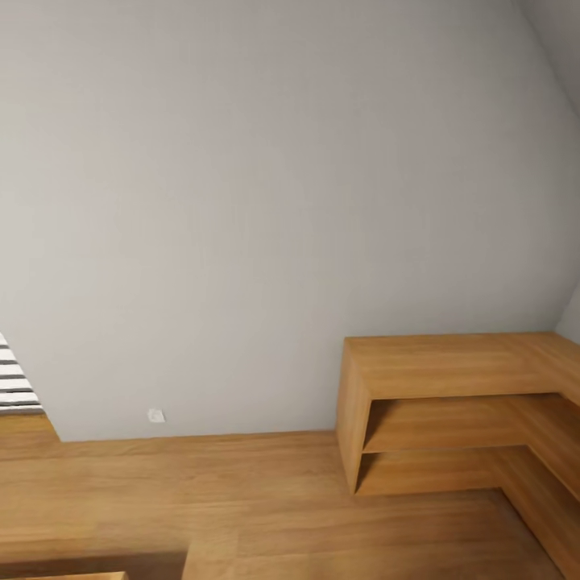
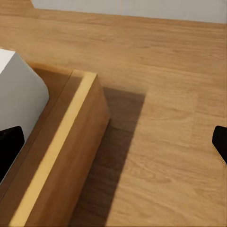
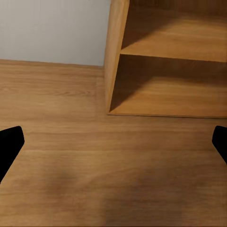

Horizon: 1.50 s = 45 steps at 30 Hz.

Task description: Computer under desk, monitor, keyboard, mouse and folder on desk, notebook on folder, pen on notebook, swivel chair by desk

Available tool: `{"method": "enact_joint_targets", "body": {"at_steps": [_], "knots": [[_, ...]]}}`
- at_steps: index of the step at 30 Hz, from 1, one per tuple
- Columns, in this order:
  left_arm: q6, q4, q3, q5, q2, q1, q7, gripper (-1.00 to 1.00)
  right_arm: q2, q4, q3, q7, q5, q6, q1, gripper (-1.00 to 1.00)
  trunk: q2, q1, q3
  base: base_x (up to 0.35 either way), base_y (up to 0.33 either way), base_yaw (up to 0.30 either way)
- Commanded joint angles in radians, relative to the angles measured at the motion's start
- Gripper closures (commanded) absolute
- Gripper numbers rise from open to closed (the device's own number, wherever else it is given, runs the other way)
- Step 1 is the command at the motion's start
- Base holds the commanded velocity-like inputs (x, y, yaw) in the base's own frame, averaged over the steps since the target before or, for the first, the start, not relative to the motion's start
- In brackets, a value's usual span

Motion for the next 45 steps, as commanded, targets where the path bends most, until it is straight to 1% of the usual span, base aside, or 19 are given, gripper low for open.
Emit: {"method": "enact_joint_targets", "body": {"at_steps": [1, 14, 23, 24, 25, 28, 32, 37, 40, 45], "knots": [[-0.001, 0.000, -0.009, 0.000, 0.000, -0.001, 0.009, -1.00, 0.000, 0.002, -0.008, -0.004, 0.011, -0.003, -0.001, -1.00, -0.001, 0.001, -0.001, 0.292, 0.000, 0.000], [-0.001, 0.000, -0.011, 0.000, 0.000, -0.001, 0.009, -1.00, 0.000, 0.002, -0.008, -0.005, 0.011, -0.003, -0.001, -1.00, -0.001, 0.001, -0.001, 0.233, 0.000, 0.000], [-0.001, 0.000, -0.004, 0.002, 0.000, -0.001, 0.011, -1.00, 0.004, 0.001, -0.008, -0.007, 0.008, -0.004, -0.001, -1.00, -0.001, 0.001, -0.001, 0.016, 0.000, 0.000], [-0.001, 0.000, -0.004, 0.002, 0.000, -0.001, 0.011, -1.00, 0.007, 0.000, -0.007, -0.005, 0.007, -0.004, -0.002, -1.00, -0.001, 0.001, -0.001, 0.001, 0.000, 0.000], [-0.001, 0.000, -0.004, 0.003, 0.000, -0.001, 0.011, -1.00, 0.016, -0.001, -0.007, -0.004, 0.006, -0.004, -0.001, -1.00, -0.001, 0.001, -0.001, 0.000, 0.000, 0.000], [0.000, 0.000, -0.004, 0.003, 0.000, -0.001, 0.011, -1.00, 0.030, -0.005, -0.007, -0.003, 0.005, -0.005, -0.002, -1.00, -0.001, 0.001, -0.001, 0.000, 0.000, 0.000], [0.004, 0.000, -0.004, 0.004, 0.000, -0.001, 0.010, -1.00, 0.035, -0.008, -0.005, -0.002, 0.006, -0.005, -0.001, -1.00, -0.001, 0.001, -0.001, 0.000, 0.000, -0.003], [0.030, 0.000, -0.004, 0.005, 0.001, -0.001, 0.011, -1.00, 0.037, -0.014, -0.005, -0.001, 0.008, -0.010, -0.002, -1.00, -0.001, 0.001, 0.001, 0.000, 0.000, -0.111], [0.046, 0.000, -0.004, 0.005, 0.001, -0.001, 0.011, -1.00, 0.037, -0.042, -0.004, -0.001, 0.008, -0.012, -0.002, -1.00, -0.001, 0.001, 0.003, 0.000, 0.000, -0.205], [0.054, 0.000, -0.002, 0.006, 0.002, -0.001, 0.011, -1.00, 0.031, -0.076, -0.006, 0.000, 0.008, -0.008, -0.002, -1.00, -0.001, 0.001, 0.005, 0.000, 0.000, -0.239]]}}
